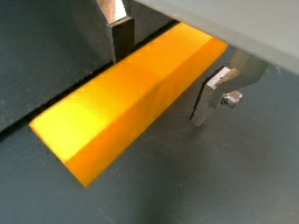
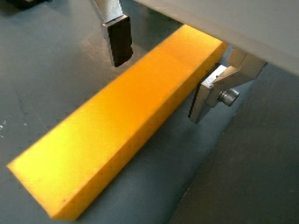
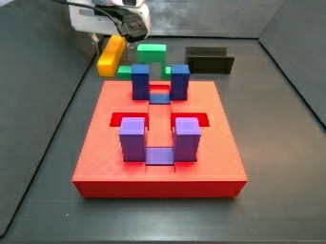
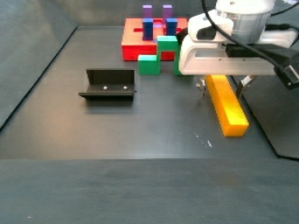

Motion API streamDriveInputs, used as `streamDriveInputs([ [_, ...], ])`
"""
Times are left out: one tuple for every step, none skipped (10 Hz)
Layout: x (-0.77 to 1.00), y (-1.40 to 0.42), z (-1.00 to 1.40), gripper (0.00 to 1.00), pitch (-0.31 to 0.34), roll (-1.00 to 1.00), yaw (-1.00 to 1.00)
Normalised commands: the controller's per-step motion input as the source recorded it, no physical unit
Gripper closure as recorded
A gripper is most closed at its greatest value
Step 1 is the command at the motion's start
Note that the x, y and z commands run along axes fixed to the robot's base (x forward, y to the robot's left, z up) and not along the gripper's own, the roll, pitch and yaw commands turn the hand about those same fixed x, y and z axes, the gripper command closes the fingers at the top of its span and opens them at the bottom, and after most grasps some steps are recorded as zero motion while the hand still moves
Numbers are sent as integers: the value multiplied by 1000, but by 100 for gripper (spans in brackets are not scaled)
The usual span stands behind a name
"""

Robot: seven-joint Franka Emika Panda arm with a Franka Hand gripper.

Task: Pick up the yellow object. Move up. Move to above the board. Insert the yellow object.
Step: Pick up the yellow object.

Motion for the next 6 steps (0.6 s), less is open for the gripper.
streamDriveInputs([
  [0, 0, -51, 0, 0, 1, -17],
  [0, 0, 0, 0, 0, 4, 0],
  [0, 0, -29, 0, 0, 0, 0],
  [0, 0, -186, 0, 0, 16, -6],
  [0, 0, -186, 0, 0, 26, -6],
  [0, 0, 0, 0, 0, 0, 0],
])
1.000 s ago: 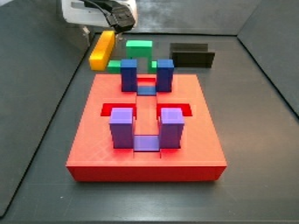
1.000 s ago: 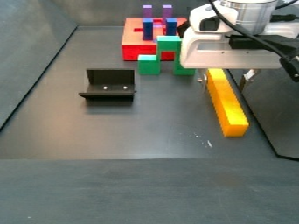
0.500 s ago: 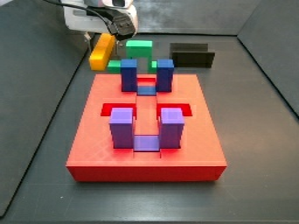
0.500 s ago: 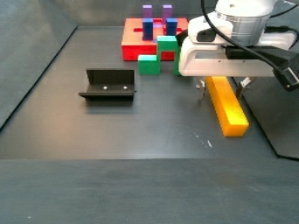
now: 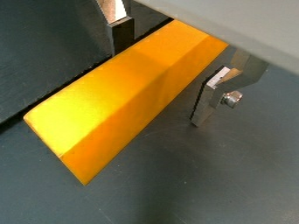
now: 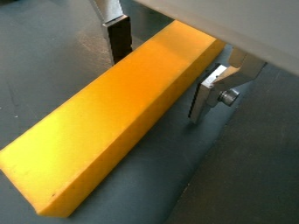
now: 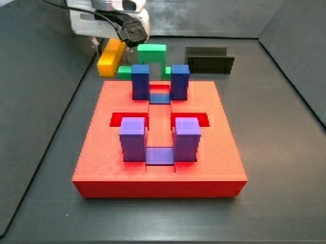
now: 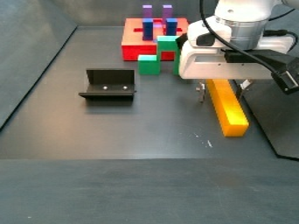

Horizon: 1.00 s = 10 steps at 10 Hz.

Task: Pick up the yellow object. Move up. Move to above the board. Insert the yellow object.
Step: Pick up the yellow object.

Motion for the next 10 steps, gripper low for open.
streamDriveInputs([
  [0, 0, 0, 100, 0, 0, 0],
  [0, 0, 0, 100, 0, 0, 0],
  [0, 0, 0, 100, 0, 0, 0],
  [0, 0, 0, 100, 0, 0, 0],
  [0, 0, 0, 100, 0, 0, 0],
  [0, 0, 0, 100, 0, 0, 0],
  [0, 0, 0, 100, 0, 0, 0],
  [0, 0, 0, 100, 0, 0, 0],
  [0, 0, 0, 100, 0, 0, 0],
  [0, 0, 0, 100, 0, 0, 0],
])
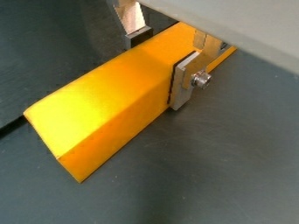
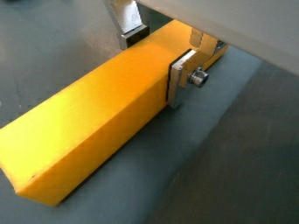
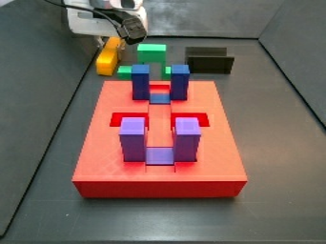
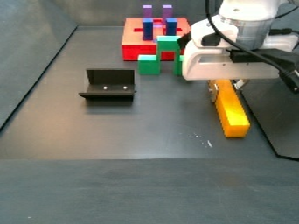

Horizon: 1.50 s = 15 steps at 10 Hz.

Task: Pick up the yellow object. Move up. Move to above the board. Insert the yellow object.
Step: Pick up the yellow object, then move up, then move to above the board.

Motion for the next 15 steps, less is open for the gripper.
streamDriveInputs([
  [0, 0, 0, 100, 0, 0, 0],
  [0, 0, 0, 100, 0, 0, 0],
  [0, 0, 0, 100, 0, 0, 0],
  [0, 0, 0, 100, 0, 0, 0],
  [0, 0, 0, 100, 0, 0, 0],
  [0, 0, 0, 100, 0, 0, 0],
  [0, 0, 833, 100, 0, 0, 0],
  [0, -23, 857, 100, -10, -1, 2],
  [-80, -43, 670, 100, 24, -7, 8],
  [-75, -34, 473, 100, 15, -2, 5],
  [0, 0, 1400, 100, 0, 0, 0],
  [16, 6, 1400, 100, 15, 2, 2],
  [-27, -3, 1400, 100, 65, -7, -5],
  [-33, -3, 1400, 100, 39, -1, -8],
  [11, 7, 1400, 100, 41, 0, -8],
])
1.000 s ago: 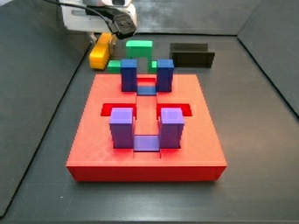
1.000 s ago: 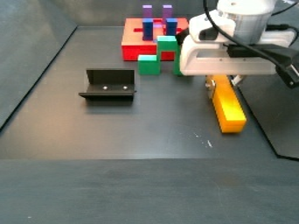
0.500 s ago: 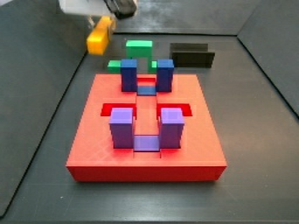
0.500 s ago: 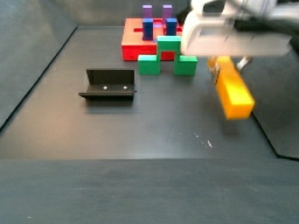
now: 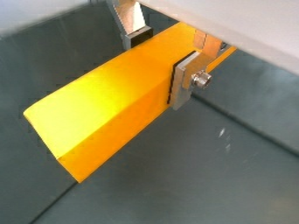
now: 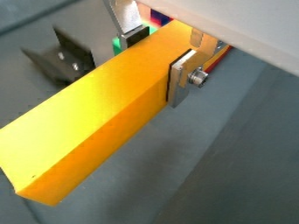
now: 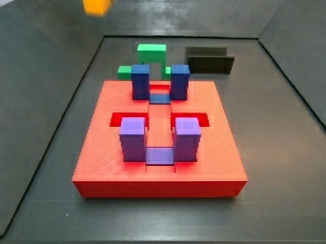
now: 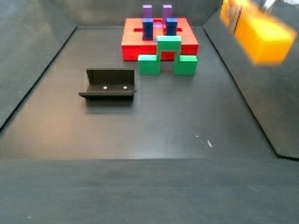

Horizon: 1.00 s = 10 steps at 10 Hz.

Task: Pick up the yellow object. Move up. Move to above the board. Insert the yellow object.
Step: Move to above the board.

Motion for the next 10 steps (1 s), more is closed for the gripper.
streamDriveInputs([
  [30, 10, 1400, 100, 64, -4, -7],
  [12, -4, 1400, 100, 90, -10, -4],
  [-6, -6, 890, 100, 69, -12, -4],
  [27, 4, 340, 100, 44, -14, -1],
  [52, 7, 174, 100, 51, -14, -4],
  [665, -1400, 200, 100, 103, -22, 95],
  [660, -1400, 188, 100, 102, -22, 96],
  [692, -1400, 183, 100, 165, 28, 67],
  [716, -1400, 192, 100, 175, -26, 24],
  [722, -1400, 199, 100, 178, -3, 22],
])
